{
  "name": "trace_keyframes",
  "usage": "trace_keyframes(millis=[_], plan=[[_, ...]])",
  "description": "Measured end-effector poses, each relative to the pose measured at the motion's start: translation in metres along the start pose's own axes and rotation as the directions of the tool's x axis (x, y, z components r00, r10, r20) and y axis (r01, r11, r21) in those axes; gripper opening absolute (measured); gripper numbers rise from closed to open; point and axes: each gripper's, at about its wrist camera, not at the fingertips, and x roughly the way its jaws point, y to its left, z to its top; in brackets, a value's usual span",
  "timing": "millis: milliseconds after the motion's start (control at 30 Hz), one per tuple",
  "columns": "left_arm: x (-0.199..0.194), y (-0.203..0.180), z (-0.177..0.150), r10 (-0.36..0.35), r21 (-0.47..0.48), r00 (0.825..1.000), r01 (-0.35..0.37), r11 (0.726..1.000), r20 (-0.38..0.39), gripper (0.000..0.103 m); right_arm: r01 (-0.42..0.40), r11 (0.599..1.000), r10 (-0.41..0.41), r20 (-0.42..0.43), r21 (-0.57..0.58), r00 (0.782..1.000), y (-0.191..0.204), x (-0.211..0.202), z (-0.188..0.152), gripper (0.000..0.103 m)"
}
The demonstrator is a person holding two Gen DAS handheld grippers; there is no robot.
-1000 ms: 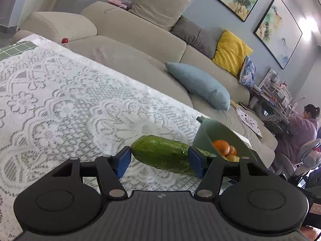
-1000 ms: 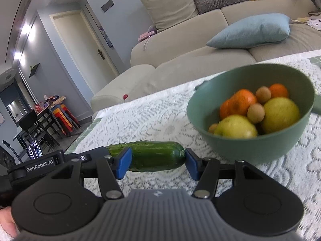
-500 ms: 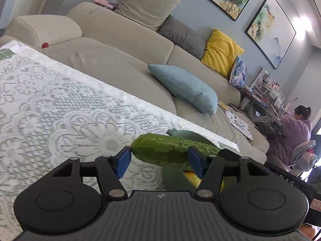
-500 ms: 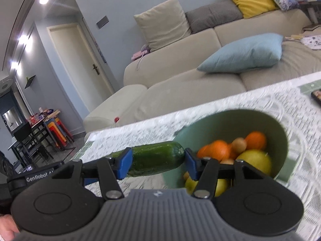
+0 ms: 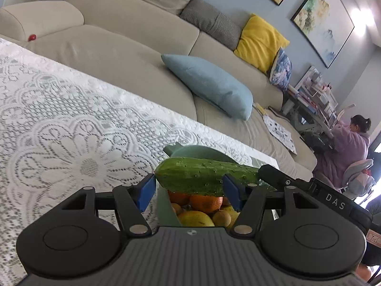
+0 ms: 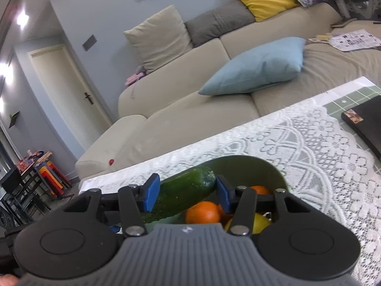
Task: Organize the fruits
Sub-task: 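Lower the cucumber onto the fruit in the colander and open both grippers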
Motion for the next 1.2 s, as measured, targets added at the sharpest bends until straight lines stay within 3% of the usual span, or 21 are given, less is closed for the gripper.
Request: trace_keyframes(millis=[167, 533, 867, 1200], plan=[[0.017, -0.005, 0.000, 0.006, 0.002, 0.999, -0.006, 1.000, -0.045, 0.070, 0.036, 0.998, -0.035, -0.027, 0.050, 0.999, -0.017, 0.011, 0.003, 0.049], [0.024, -0.018, 0.001, 0.070, 0.096, 0.996, -0.064, 0.993, -0.059, 0.070, 0.062, 0.994, -0.058, -0.051, 0.086, 0.997, -0.024, 0.024, 0.006, 0.050], [0.026, -0.023, 0.007, 0.098, 0.126, 0.994, -0.092, 0.988, -0.043, 0.070, 0.147, 0.985, -0.149, -0.010, -0.085, 0.989, -0.008, 0.046, 0.012, 0.052], [0.032, -0.025, 0.013, 0.120, 0.136, 0.992, -0.115, 0.984, -0.034, 0.073, 0.194, 0.968, -0.196, 0.002, -0.161, 0.981, -0.004, 0.063, 0.015, 0.055]])
